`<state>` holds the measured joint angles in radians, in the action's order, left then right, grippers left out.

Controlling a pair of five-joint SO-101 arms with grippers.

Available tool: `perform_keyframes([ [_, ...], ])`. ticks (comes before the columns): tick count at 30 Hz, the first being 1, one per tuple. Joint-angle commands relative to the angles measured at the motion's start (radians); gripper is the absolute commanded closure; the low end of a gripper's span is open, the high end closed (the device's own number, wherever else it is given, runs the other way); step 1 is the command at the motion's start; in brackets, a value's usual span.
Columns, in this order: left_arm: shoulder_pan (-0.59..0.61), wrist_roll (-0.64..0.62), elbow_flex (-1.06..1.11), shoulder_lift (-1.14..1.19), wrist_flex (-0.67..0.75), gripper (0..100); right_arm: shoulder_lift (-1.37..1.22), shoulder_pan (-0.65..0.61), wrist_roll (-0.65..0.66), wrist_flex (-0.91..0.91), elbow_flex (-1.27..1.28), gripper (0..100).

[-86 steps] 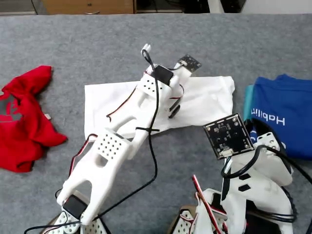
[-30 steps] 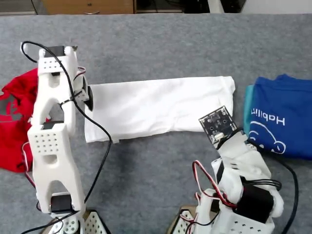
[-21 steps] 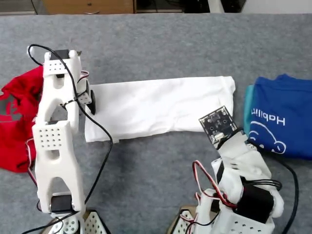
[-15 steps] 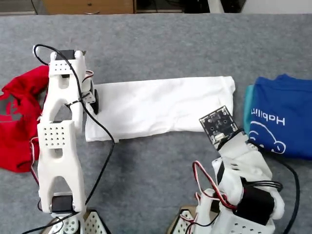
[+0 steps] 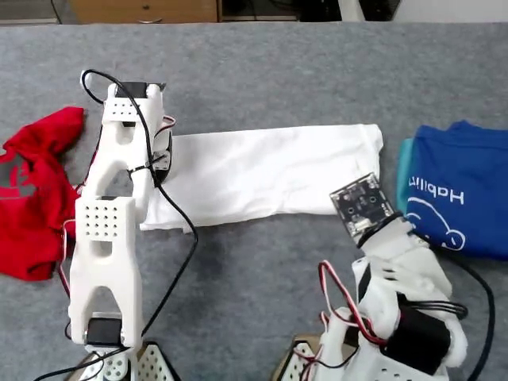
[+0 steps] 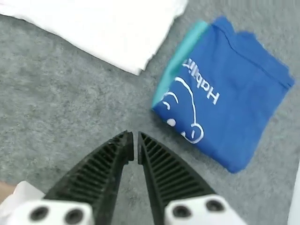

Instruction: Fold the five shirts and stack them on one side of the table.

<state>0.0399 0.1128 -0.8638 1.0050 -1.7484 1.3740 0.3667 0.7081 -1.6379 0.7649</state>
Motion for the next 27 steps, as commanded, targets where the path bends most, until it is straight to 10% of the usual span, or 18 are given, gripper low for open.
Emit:
perform_keyframes([
  [1, 0.081, -0.008, 0.015, -0.03, -0.012, 98, 0.004, 0.059, 0.051, 0.012, -0.068, 96.5],
  [16, 0.325, 0.216, 0.009, -0.217, -0.012, 98, 0.005, 0.084, 0.132, 0.012, -0.108, 96.5],
  [27, 0.118, 0.204, 0.21, -0.458, -0.012, 98, 0.005, 0.084, 0.126, 0.012, -0.104, 96.5],
])
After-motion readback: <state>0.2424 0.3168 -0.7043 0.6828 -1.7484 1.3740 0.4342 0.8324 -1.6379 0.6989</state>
